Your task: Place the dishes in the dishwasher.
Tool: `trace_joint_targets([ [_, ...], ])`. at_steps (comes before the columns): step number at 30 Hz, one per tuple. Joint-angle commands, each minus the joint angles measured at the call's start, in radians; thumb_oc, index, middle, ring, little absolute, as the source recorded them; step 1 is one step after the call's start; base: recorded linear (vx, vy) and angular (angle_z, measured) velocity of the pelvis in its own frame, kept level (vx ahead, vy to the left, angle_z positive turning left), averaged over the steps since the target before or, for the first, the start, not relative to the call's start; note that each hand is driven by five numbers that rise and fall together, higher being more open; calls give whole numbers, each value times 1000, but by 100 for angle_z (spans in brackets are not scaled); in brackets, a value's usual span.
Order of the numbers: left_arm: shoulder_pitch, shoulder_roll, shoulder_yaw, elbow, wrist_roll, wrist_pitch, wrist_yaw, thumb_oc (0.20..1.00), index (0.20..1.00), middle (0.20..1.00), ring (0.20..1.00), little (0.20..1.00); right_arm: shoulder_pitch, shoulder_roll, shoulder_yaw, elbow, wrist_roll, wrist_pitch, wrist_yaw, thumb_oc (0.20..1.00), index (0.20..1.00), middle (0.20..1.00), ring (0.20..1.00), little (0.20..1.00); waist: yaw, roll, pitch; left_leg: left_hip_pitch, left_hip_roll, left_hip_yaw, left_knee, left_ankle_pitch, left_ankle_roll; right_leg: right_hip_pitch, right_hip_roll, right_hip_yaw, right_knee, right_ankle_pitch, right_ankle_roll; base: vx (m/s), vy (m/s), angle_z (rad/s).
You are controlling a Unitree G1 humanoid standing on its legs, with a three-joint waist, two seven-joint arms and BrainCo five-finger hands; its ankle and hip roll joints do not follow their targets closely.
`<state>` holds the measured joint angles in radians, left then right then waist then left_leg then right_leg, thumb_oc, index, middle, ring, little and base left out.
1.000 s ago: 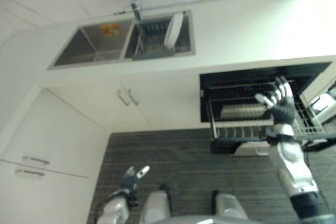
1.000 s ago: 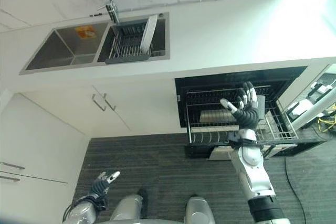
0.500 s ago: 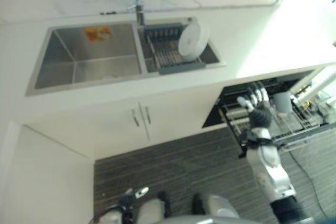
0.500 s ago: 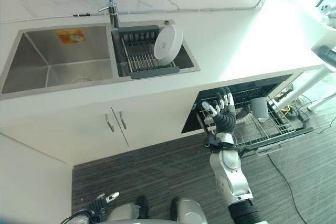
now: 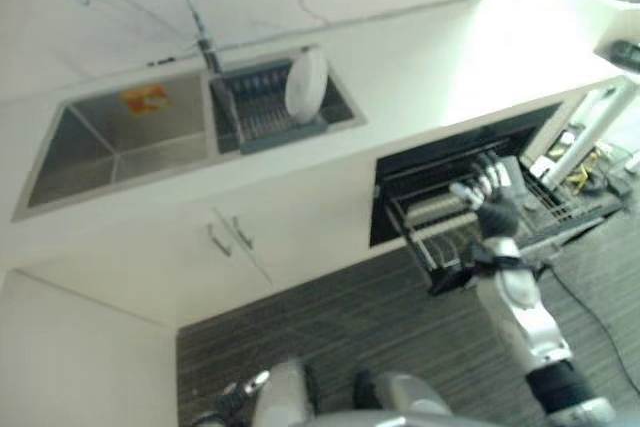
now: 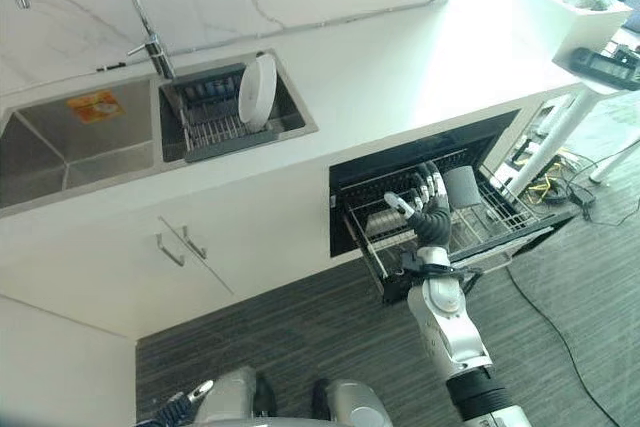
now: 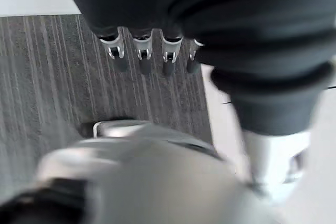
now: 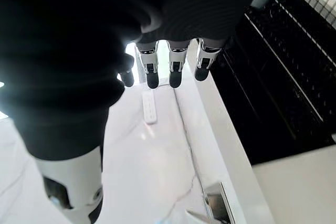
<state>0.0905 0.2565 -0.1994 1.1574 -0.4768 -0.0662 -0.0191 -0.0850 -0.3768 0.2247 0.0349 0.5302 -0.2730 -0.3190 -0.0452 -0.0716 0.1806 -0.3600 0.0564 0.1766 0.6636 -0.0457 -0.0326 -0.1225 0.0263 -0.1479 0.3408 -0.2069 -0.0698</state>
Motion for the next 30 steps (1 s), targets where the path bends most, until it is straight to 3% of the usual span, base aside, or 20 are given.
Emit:
trace_joint_targets([
  [1,-5,-74,-53,28,51,18,14,1000,1000,1000,1000,1000,-77,-21,-10,-82,-25,-55,-17,1000,1000,1000,1000,1000,55,39,63,98,-76,-47,-363,151,9,65,-15,95,-41,64,68,216,135,-49],
  [3,-1,-73,-54,53,46,6,8,1000,1000,1000,1000,1000,-116,-20,24,-63,-27,-53,-38,1000,1000,1000,1000,1000,89,71,71,-12,-74,-101,-364,192,-14,93,31,121,-41,46,64,231,161,-85],
  [4,-5,-69,-52,65,46,-2,0,1000,1000,1000,1000,1000,-142,-19,42,-50,-37,-60,-51,1000,1000,1000,1000,1000,92,77,67,-31,-60,-71,-364,150,-8,99,39,122,-41,38,64,194,159,-68],
  [8,-3,-70,-46,79,59,-11,9,1000,1000,1000,1000,1000,-120,-13,47,-57,-24,-76,-30,1000,1000,1000,1000,1000,87,67,52,-3,-70,-45,-364,96,16,113,29,119,-41,27,68,199,130,-47],
  [10,-7,-59,-40,83,56,-8,9,1000,1000,1000,1000,1000,-107,-11,50,-65,-19,-64,-19,1000,1000,1000,1000,1000,87,58,40,25,-86,-32,-364,53,45,125,22,114,-41,15,72,200,87,-23],
  [13,-16,-56,-40,91,53,-13,3,1000,1000,1000,1000,1000,-112,-5,58,-56,-22,-62,-17,1000,1000,1000,1000,1000,92,54,34,47,-93,-33,-364,28,56,130,11,97,-41,3,70,189,92,-32],
  [23,-26,-47,-51,92,49,-10,5,1000,1000,1000,1000,1000,-120,3,45,-43,-29,-54,-32,1000,1000,1000,1000,1000,107,52,9,75,-96,-45,-364,-31,87,118,-25,38,-41,0,97,93,82,-2],
  [26,-31,-30,-49,91,73,-9,8,1000,1000,1000,1000,1000,-127,16,48,-49,-26,-70,-44,1000,1000,1000,1000,1000,118,58,5,80,-98,-72,-364,-52,104,124,-22,16,-41,33,116,2,-11,4],
  [30,-40,-13,-41,88,29,-1,6,1000,1000,1000,1000,1000,-158,12,69,-55,-11,-70,-24,1000,1000,1000,1000,1000,112,70,23,98,-85,-86,-364,-53,88,52,-40,-8,-41,57,119,-74,-116,-17],
])
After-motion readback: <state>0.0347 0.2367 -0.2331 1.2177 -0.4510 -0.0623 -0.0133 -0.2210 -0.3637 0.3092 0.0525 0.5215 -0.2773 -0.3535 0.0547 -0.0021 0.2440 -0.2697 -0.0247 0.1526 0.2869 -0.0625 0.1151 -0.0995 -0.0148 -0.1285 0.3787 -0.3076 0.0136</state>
